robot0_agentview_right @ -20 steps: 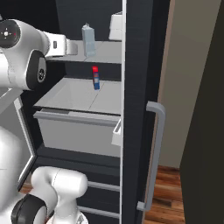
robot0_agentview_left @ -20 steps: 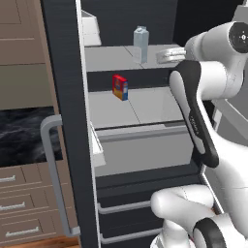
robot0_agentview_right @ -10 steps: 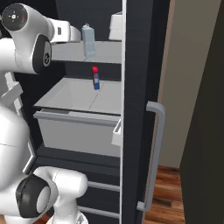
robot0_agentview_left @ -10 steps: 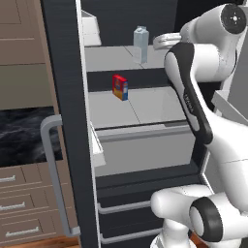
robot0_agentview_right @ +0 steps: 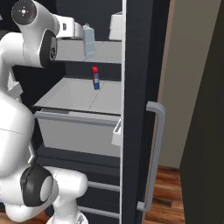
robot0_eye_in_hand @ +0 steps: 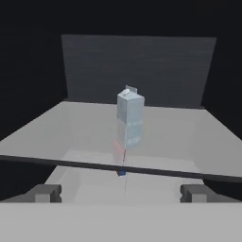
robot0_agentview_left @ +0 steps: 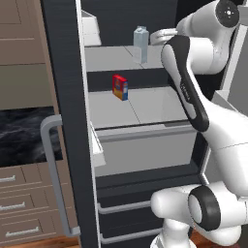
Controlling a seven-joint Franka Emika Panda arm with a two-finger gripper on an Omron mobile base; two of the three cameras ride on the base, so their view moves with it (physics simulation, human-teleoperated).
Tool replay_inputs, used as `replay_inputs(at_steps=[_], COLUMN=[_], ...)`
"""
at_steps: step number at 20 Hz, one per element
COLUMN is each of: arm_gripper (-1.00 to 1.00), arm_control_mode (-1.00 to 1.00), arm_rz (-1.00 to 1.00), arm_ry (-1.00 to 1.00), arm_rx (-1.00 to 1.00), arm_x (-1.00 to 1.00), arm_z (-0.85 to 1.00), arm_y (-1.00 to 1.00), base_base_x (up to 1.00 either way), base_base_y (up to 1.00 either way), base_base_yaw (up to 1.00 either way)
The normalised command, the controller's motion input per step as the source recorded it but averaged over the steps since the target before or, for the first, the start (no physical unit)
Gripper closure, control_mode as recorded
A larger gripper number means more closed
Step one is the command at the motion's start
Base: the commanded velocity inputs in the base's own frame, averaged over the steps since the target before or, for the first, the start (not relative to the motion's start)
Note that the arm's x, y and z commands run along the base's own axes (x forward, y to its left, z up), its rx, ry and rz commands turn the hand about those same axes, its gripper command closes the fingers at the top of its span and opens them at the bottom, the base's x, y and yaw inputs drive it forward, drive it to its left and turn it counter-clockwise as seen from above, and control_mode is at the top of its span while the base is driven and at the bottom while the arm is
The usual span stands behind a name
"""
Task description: Take out the milk from the fridge and place it on the tray on the counter. Then take the sugar cube near the tray and place it in the tray.
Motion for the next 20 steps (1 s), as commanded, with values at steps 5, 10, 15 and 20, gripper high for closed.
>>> replay_inputs(at_steps=[5,10,15,20], arm_gripper=[-1.0,-1.0,-1.0,-1.0], arm_control_mode=[-1.0,-1.0,-1.0,-1.0], arm_rz=[0.08,0.04,0.0,0.0], arm_ry=[0.0,0.0,0.0,0.0], arm_rx=[0.0,0.0,0.0,0.0], arm_x=[0.46,0.37,0.36,0.31], arm_z=[-0.14,-0.06,-0.02,-0.06], arm_y=[-0.03,-0.11,-0.19,0.03], base_base_x=[0.0,0.0,0.0,0.0], base_base_y=[0.0,0.0,0.0,0.0], base_base_yaw=[0.0,0.0,0.0,0.0])
